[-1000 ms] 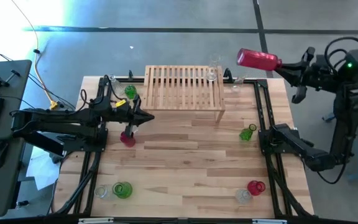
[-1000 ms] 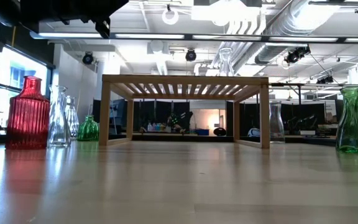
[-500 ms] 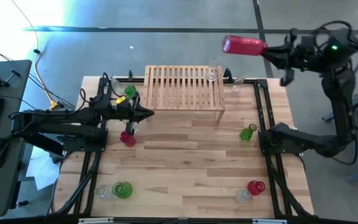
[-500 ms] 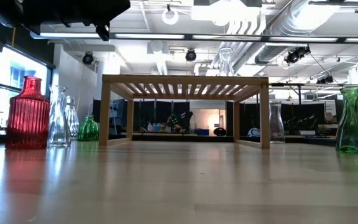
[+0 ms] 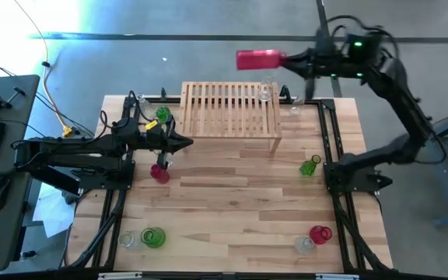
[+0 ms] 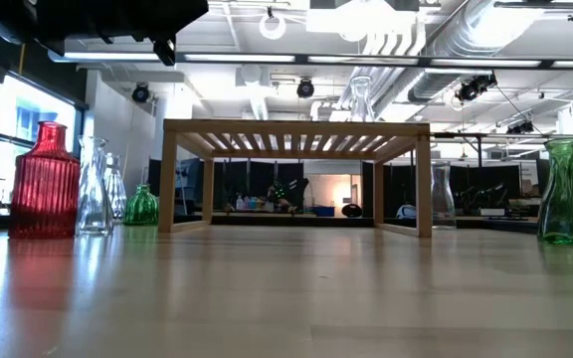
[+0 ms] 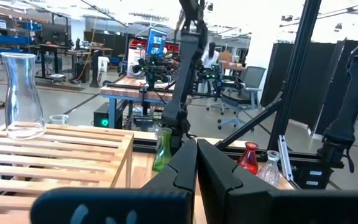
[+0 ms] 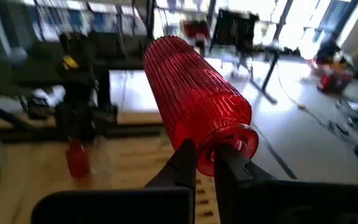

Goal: Sort vases onto shelf
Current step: Put the red vase on the shelf

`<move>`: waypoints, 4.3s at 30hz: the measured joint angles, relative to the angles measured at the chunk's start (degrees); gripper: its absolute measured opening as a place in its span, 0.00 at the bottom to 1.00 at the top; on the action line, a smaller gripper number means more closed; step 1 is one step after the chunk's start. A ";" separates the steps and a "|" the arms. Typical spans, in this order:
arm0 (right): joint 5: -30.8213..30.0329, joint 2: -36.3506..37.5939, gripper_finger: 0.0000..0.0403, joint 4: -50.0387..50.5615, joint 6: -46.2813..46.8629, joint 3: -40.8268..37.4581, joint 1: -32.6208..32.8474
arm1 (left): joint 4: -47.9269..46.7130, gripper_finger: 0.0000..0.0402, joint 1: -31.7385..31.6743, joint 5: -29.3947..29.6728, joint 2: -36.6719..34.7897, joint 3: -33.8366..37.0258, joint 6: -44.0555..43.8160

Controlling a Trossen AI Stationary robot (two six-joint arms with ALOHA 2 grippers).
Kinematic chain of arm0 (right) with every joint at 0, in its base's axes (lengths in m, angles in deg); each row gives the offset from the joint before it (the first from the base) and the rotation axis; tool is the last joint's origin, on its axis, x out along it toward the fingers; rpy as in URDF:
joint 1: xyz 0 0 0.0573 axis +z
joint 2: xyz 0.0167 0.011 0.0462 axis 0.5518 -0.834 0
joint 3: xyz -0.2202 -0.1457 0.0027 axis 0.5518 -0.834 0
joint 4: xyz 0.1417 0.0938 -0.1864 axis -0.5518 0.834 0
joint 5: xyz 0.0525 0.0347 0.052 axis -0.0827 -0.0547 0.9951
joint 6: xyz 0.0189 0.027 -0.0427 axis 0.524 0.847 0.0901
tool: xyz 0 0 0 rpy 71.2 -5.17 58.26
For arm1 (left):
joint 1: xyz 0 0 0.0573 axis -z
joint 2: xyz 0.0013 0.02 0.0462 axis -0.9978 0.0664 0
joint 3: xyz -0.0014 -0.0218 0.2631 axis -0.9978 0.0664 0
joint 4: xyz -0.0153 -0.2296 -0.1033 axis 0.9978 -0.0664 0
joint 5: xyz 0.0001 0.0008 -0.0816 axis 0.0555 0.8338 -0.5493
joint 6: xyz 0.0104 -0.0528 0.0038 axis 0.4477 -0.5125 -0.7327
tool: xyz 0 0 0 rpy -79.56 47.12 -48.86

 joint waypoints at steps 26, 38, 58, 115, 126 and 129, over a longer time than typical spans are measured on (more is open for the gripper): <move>-38.53 -29.02 0.00 40.02 -16.74 20.84 21.61 | -3.04 0.01 0.02 -0.07 0.00 -0.02 -0.16; -41.78 -32.37 0.00 41.69 -21.41 20.79 23.41 | -3.16 0.01 0.02 -2.01 -0.02 -0.02 -0.67; -42.57 -34.99 0.20 41.76 -20.75 20.79 23.28 | -3.25 0.01 0.02 -2.82 -0.02 -0.02 -0.67; -28.44 -27.48 0.03 31.25 -12.14 19.39 20.58 | -1.16 0.01 -0.02 0.37 3.82 -0.02 4.04; -19.01 -6.11 0.00 -10.51 -3.72 -22.38 20.85 | 5.07 0.01 -3.70 -2.76 8.85 0.00 8.40; -20.34 -0.52 0.01 -30.22 3.76 -36.50 21.58 | 5.41 0.01 -6.32 -7.18 8.83 0.00 8.65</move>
